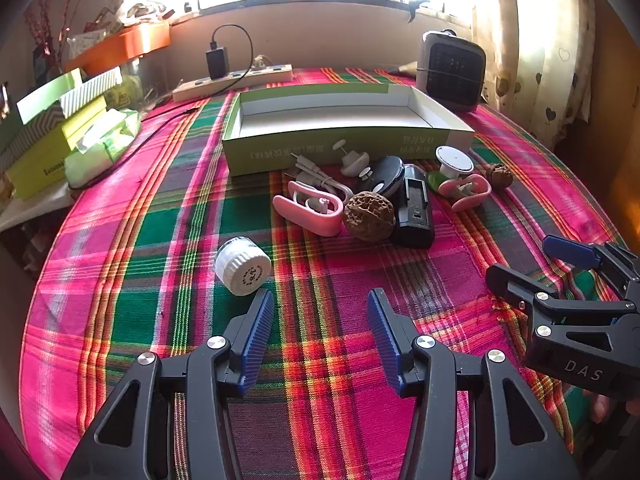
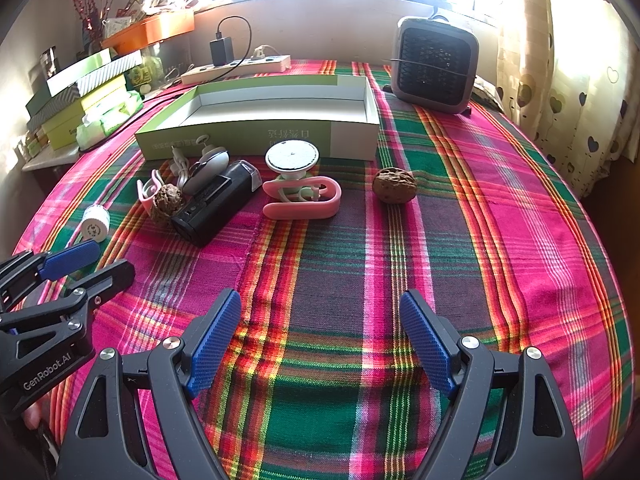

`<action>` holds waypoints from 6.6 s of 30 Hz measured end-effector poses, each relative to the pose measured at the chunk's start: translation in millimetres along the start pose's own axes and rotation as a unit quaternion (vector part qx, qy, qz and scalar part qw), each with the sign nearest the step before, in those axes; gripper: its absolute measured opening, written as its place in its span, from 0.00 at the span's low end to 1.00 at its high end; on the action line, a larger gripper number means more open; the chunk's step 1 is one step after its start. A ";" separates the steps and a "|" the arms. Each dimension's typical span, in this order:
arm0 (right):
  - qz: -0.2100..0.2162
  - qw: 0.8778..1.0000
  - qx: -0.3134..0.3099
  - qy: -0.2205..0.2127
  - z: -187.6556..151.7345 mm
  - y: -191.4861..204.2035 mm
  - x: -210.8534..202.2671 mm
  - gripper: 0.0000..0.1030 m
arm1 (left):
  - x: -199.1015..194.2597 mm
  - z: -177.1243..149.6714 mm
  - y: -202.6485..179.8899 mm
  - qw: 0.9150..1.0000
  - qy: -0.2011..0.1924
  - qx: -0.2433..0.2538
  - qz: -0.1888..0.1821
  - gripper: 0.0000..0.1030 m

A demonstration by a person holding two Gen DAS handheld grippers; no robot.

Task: Organize objects

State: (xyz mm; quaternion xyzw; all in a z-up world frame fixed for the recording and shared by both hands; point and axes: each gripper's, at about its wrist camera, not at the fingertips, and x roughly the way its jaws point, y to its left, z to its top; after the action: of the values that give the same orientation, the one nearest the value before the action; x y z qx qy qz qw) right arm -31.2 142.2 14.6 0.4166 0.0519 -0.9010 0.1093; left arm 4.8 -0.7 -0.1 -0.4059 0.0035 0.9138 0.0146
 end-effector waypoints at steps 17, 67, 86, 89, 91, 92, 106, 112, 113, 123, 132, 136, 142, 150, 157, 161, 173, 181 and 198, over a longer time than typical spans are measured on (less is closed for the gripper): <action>0.000 1.000 0.000 0.000 2.3 0.3 1.4 0.79 | 1.4 2.9 -0.2 1.000 0.000 0.001 0.000 0.46; 0.135 0.984 -0.115 0.022 50.8 -0.4 29.9 0.57 | 5.9 12.4 58.2 0.999 0.003 -0.041 -0.017 0.46; 0.158 0.976 -0.151 0.015 54.5 10.6 31.4 0.49 | 9.0 14.7 62.9 0.999 0.002 -0.045 -0.022 0.46; 0.160 0.974 -0.158 0.018 47.1 13.1 26.2 0.42 | 8.9 14.7 62.7 0.999 0.002 -0.046 -0.021 0.46; 0.171 0.972 -0.160 0.023 43.0 14.8 22.9 0.39 | 8.8 14.7 62.6 0.999 0.002 -0.046 -0.021 0.46; 0.173 0.971 -0.160 0.024 42.1 16.1 22.3 0.39 | 8.9 14.8 62.5 0.999 0.002 -0.046 -0.020 0.46; 0.116 0.984 -0.132 0.015 42.4 25.1 28.1 0.39 | 15.8 20.6 59.2 1.000 0.011 -0.027 -0.001 0.46; 0.105 0.987 -0.123 0.014 42.8 23.2 28.1 0.29 | 17.2 22.6 58.6 0.999 0.012 -0.029 0.002 0.46; 0.104 0.987 -0.122 0.014 42.3 23.2 27.7 0.27 | 17.5 23.0 58.4 0.999 0.012 -0.029 0.003 0.46; 0.102 0.988 -0.116 0.014 41.2 25.4 26.6 0.24 | 21.3 29.8 66.1 0.999 0.013 -0.043 0.019 0.27; 0.104 0.989 -0.108 0.014 41.0 25.0 26.5 0.24 | 24.6 34.9 69.6 0.999 0.015 -0.046 0.024 0.16; 0.105 0.989 -0.105 0.015 41.1 24.8 26.6 0.24 | 26.0 36.9 67.4 0.999 0.016 -0.044 0.010 0.16; 0.109 0.989 -0.098 0.015 42.0 24.0 27.0 0.24 | 28.5 39.8 59.4 0.999 0.019 -0.036 0.004 0.16; 0.118 0.989 -0.090 0.018 43.0 22.0 26.2 0.24 | 26.1 45.7 53.8 0.999 0.016 -0.034 -0.004 0.16; 0.125 0.988 -0.088 0.009 48.2 22.5 18.2 0.24 | 16.4 54.6 49.0 1.000 0.003 -0.027 -0.009 0.16; 0.128 0.988 -0.086 0.002 53.5 21.7 11.0 0.24 | 12.5 63.0 47.5 1.000 -0.004 -0.025 -0.015 0.16; 0.119 0.989 -0.080 -0.021 90.5 17.7 7.4 0.24 | 17.2 103.0 38.6 0.999 -0.014 -0.011 -0.045 0.16; 0.110 0.991 -0.077 -0.023 122.8 18.1 19.7 0.24 | 34.5 130.5 35.8 0.998 -0.016 -0.005 -0.052 0.16; 0.098 0.994 -0.041 0.012 185.9 10.8 87.7 0.24 | 91.1 181.3 45.4 0.998 0.014 -0.012 -0.054 0.16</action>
State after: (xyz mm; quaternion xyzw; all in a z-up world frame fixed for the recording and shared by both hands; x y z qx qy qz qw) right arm -221.2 84.0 68.2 0.4257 0.0487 -0.8779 0.2136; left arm -192.0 -40.6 53.7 -0.4182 -0.0287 0.9060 0.0592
